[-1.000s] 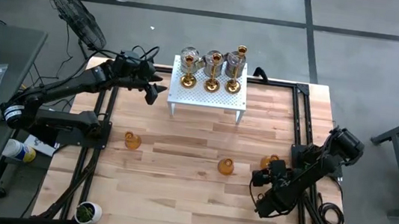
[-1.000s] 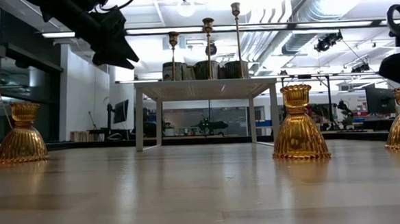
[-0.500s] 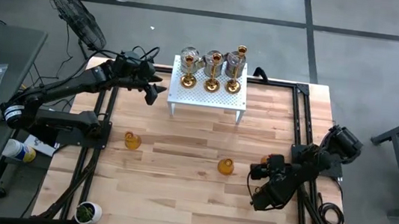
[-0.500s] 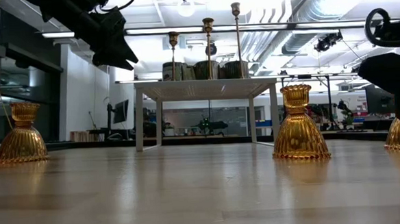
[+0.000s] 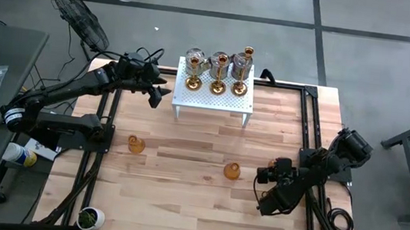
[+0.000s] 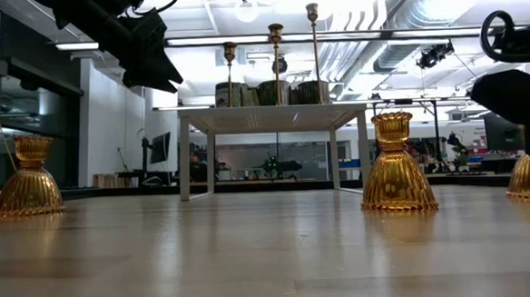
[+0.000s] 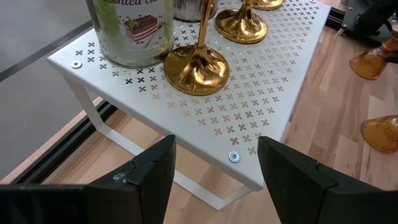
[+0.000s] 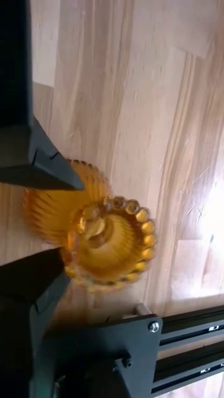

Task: Pick & Place candle stick holders
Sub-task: Put the right yellow candle holder on the shelf

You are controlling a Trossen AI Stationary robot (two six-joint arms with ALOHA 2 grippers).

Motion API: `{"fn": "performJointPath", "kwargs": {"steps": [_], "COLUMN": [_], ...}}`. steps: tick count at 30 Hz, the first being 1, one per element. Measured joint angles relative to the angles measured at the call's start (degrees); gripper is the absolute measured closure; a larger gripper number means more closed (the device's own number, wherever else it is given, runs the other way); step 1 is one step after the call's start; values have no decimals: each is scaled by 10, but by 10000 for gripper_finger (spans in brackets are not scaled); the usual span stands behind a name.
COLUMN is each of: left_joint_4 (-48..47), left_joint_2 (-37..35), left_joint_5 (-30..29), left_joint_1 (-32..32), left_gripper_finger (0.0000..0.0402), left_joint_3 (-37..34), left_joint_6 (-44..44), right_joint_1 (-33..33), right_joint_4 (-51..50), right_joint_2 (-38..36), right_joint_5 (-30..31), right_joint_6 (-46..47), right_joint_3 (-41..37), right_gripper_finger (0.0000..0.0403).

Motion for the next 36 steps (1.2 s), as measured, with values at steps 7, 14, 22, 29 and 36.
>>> {"fn": "performJointPath", "kwargs": {"steps": [7,14,22,29,36], "left_joint_4": [0,0,0,0,0], "left_joint_2": [0,0,0,0,0], "left_joint_5": [0,0,0,0,0], "left_joint_1": [0,0,0,0,0], "left_gripper_finger": [178,178,178,178,178], "left_joint_3": [0,0,0,0,0], "left_joint_6": [0,0,0,0,0], "right_joint_1": [0,0,0,2,1], "right_joint_4": [0,1,12,42,31], "right_joint_2": [0,0,0,0,0], "right_joint_5": [0,3,-13,-4,33], "right_joint_6": [0,-4,-26,-38,-34], "right_joint_3": [0,0,0,0,-2], "right_gripper_finger": [322,361,357,273,168]}}
